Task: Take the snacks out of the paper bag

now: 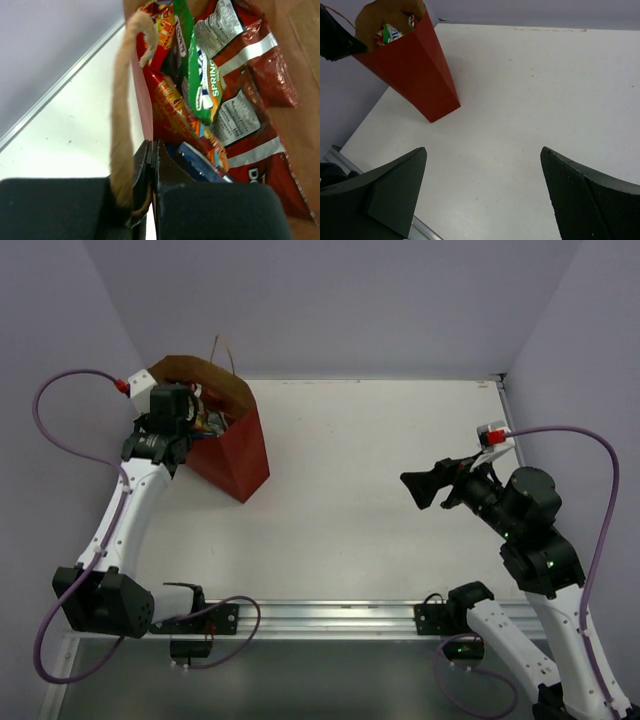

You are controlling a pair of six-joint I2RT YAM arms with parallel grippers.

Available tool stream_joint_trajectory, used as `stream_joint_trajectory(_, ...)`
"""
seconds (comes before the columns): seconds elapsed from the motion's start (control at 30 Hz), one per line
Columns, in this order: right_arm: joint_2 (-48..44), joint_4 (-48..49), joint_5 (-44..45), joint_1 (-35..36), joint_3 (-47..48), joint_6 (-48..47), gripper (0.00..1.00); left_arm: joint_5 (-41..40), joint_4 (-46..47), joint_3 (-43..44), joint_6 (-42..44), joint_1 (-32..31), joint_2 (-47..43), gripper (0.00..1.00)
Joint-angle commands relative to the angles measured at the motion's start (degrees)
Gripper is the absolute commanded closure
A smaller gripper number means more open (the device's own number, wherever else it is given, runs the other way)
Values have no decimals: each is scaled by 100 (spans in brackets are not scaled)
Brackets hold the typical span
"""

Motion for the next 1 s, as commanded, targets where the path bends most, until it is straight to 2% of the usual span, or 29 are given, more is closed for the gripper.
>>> stream_joint_trajectory(0.0,136,-13,-110,31,346,-66,1,494,217,-226,596,3,-752,100)
stream_joint_trajectory(0.17,276,48,-241,31,434,-40,1,1179,410,-937,1396,3,-1716,100)
stream_joint_trajectory(0.33,566,294,-645,31,495,13,1,2242,559,-1693,2381,-15,-2509,100)
stream_joint_trajectory(0.43,794,391,-865,48,635,92,1,2882,726,-1984,2689,-15,-2642,100)
stream_joint_trajectory(0.53,1076,417,-883,171,776,92,1,3130,876,-1993,2952,-15,-2634,100)
stream_joint_trajectory(0.67,1313,540,-717,556,899,-22,1,3000,859,-1809,3374,-15,-2546,100)
stream_joint_trajectory(0.77,1577,576,-541,899,1066,-75,1,2499,666,-1694,3480,-15,-2528,100)
stream_joint_trajectory(0.87,1893,611,-339,1233,1198,-101,1,2104,551,-1738,3262,-15,-2607,100)
stream_joint_trajectory(0.93,2034,646,-260,1357,1216,-101,1,1911,533,-1773,2797,-15,-2607,100)
stream_joint_trajectory(0.97,2061,655,-242,1419,1216,-92,1,1866,533,-1773,2638,-6,-2607,90)
